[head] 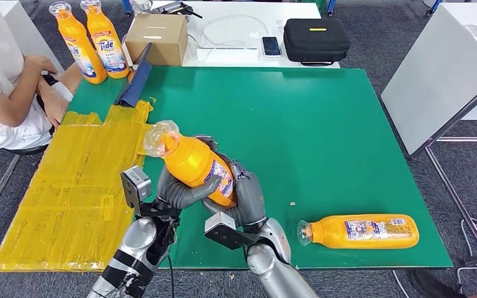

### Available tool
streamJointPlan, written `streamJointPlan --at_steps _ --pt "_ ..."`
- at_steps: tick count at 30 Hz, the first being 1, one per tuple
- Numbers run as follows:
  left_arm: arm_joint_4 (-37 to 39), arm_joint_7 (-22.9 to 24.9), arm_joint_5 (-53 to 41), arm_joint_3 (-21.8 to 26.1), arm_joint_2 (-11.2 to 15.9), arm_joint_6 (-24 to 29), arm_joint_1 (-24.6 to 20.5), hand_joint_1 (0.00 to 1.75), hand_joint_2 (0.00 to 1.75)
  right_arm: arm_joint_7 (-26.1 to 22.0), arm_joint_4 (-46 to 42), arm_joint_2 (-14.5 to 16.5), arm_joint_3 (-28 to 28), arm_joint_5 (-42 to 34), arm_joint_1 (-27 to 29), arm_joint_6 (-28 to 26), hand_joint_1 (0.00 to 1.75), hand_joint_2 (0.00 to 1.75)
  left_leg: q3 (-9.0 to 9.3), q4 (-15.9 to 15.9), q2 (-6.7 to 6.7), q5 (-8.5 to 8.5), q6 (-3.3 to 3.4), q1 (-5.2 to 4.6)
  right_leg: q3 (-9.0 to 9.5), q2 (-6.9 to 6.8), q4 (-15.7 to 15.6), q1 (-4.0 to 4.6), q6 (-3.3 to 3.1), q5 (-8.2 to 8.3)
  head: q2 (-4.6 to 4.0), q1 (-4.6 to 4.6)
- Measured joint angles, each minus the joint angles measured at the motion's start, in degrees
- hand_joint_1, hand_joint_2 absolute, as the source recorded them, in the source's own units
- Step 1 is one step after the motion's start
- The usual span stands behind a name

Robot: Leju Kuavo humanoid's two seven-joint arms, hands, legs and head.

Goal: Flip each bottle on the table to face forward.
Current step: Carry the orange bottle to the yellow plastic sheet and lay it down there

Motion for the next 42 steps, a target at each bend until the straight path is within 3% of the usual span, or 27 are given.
streamJointPlan --at_steps 7,8,11,12,14,16,18,20,29,33,36,38,42 --pt "-0.7 -0.5 -0.1 0.3 0.0 0.8 0.3 1.75 1.75 0.0 0.6 0.1 0.7 -0.2 -0.2 0.0 1.75 1.75 0.00 0.0 0.00 0.00 0.00 0.00 0.00 0.00 0.0 0.00 0.00 0.00 -0.01 0.01" --pt "-0.8 -0.5 -0.2 0.3 0.0 0.9 0.3 1.75 1.75 -0.1 0.6 0.2 0.7 -0.2 -0.2 -0.1 1.52 1.75 0.00 0.0 0.00 0.00 0.00 0.00 0.00 0.00 0.0 0.00 0.00 0.00 0.00 0.00" --pt "-1.0 -1.0 -1.2 0.4 0.0 2.2 0.3 1.75 1.75 -0.5 0.7 0.2 0.8 -0.9 -0.2 -0.3 0.21 1.75 0.00 0.0 0.00 0.00 0.00 0.00 -0.01 0.00 0.0 0.00 0.00 0.00 -0.01 0.00" --pt "-1.1 -1.2 -2.4 0.4 0.0 3.4 0.3 1.75 1.75 -0.9 0.6 0.2 0.8 -1.6 -0.1 -0.3 0.00 1.75 0.00 0.0 0.00 0.00 0.00 0.00 -0.01 0.00 0.0 0.00 0.00 0.00 0.00 0.01" --pt "-1.4 -1.5 -7.2 0.2 0.0 7.5 0.1 1.75 1.75 -1.6 -0.2 0.3 0.8 -3.3 0.6 -0.4 0.00 1.75 0.00 0.0 0.00 0.00 0.00 0.00 -0.01 0.00 0.0 0.00 0.00 0.00 0.00 0.00" --pt "-1.4 -1.4 -12.6 0.0 0.1 12.5 -0.4 1.75 1.75 -2.0 -1.8 0.3 0.7 -4.7 1.9 -0.9 0.00 0.87 0.00 0.0 0.00 0.00 0.00 0.00 -0.01 0.00 0.0 0.00 0.00 0.00 -0.01 0.01" --pt "-1.4 -1.1 -15.5 0.1 0.3 15.6 -1.0 1.75 1.75 -2.2 -3.7 0.3 0.7 -5.5 3.0 -1.3 0.00 0.87 0.00 0.0 0.01 0.00 0.00 0.00 -0.01 0.00 0.0 0.01 0.00 0.00 0.00 0.02" --pt "-1.1 -0.5 -17.8 0.1 0.5 17.7 -1.7 1.75 1.75 -2.3 -5.6 0.3 0.7 -6.7 4.0 -1.4 0.00 1.75 0.00 0.0 -0.01 0.00 0.00 0.01 -0.07 0.00 0.0 0.01 -0.03 -0.02 0.00 0.02" --pt "9.8 10.1 -48.2 0.2 1.9 36.7 -8.7 1.75 1.75 -3.3 -21.1 -0.3 0.7 -11.9 9.6 -1.2 0.00 1.75 -0.01 0.0 0.00 0.03 0.01 0.01 -0.06 -0.01 0.0 0.00 -0.02 0.02 0.00 0.02" --pt "18.0 24.5 -73.3 0.3 2.8 42.4 -12.8 1.75 1.75 -4.2 -27.9 -1.0 0.6 -13.1 11.8 -4.2 0.00 1.75 -0.01 0.0 0.00 0.03 0.02 0.00 -0.03 0.00 0.0 0.00 -0.02 0.03 0.00 0.02" --pt "25.6 36.3 -87.7 -0.3 4.6 43.2 -16.4 1.75 1.75 -3.8 -32.0 -1.9 0.6 -13.4 12.2 -4.8 0.00 1.75 0.00 0.0 0.15 0.03 0.01 0.00 -0.03 0.05 0.0 0.01 -0.03 0.04 0.00 0.03" --pt "31.3 40.4 -89.9 -1.2 5.9 43.2 -18.7 1.75 1.75 -3.6 -33.5 -2.3 0.7 -13.3 12.2 -5.0 0.00 1.75 0.00 0.0 0.24 0.03 0.00 0.01 -0.04 0.11 0.0 0.03 -0.04 0.06 -0.01 0.02" --pt "42.2 41.3 -88.9 -1.9 9.0 42.6 -21.8 1.75 1.75 -3.8 -35.1 -3.2 1.8 -13.0 12.2 -5.5 0.00 1.75 0.00 0.0 0.33 0.06 -0.04 0.04 -0.06 0.17 0.1 0.05 -0.06 0.06 0.00 0.02"
